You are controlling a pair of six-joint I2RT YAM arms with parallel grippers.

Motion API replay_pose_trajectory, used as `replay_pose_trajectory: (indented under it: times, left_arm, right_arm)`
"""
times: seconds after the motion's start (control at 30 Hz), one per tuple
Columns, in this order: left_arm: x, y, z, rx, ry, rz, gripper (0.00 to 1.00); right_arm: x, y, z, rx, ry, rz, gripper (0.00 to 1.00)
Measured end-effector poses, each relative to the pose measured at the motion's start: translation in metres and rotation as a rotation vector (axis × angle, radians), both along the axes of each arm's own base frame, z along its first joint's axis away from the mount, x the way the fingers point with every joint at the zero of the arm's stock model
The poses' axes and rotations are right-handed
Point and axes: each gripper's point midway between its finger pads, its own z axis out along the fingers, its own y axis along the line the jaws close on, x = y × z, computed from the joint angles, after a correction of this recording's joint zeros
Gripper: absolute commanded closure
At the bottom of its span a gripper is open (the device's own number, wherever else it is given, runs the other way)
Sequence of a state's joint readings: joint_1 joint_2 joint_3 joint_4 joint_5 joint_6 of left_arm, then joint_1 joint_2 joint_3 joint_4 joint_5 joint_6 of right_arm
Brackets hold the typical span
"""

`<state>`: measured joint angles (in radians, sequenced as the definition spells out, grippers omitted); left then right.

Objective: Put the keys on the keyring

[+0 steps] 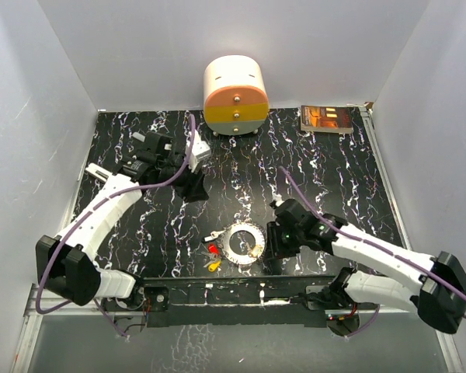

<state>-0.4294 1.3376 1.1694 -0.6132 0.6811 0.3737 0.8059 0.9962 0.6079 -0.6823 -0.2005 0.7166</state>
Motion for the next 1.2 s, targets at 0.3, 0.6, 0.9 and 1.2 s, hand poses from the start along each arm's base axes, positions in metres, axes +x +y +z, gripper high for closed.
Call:
replay_pose_trajectory:
  times: [0.3, 0.6, 0.9, 1.2]
  left_arm:
    - [0.012, 0.008, 0.0, -0.068, 0.022, 0.12, 0.48]
    - [0.01, 0.027, -0.018, -0.11, 0.115, 0.221, 0.48]
    - [0.011, 0.026, -0.027, -0.115, 0.164, 0.21, 0.47]
    - [0.012, 0.029, -0.036, -0.101, 0.198, 0.223, 0.47]
  right_arm:
    - [0.024, 0.032, -0.003, -0.023, -0.074, 0.09, 0.68]
    - [0.028, 0.03, -0.036, -0.133, -0.031, 0.153, 0.7]
    - [0.04, 0.051, -0.041, -0.152, -0.057, 0.235, 0.83]
    - [0.059, 0.065, -0.036, -0.144, -0.121, 0.255, 0.78]
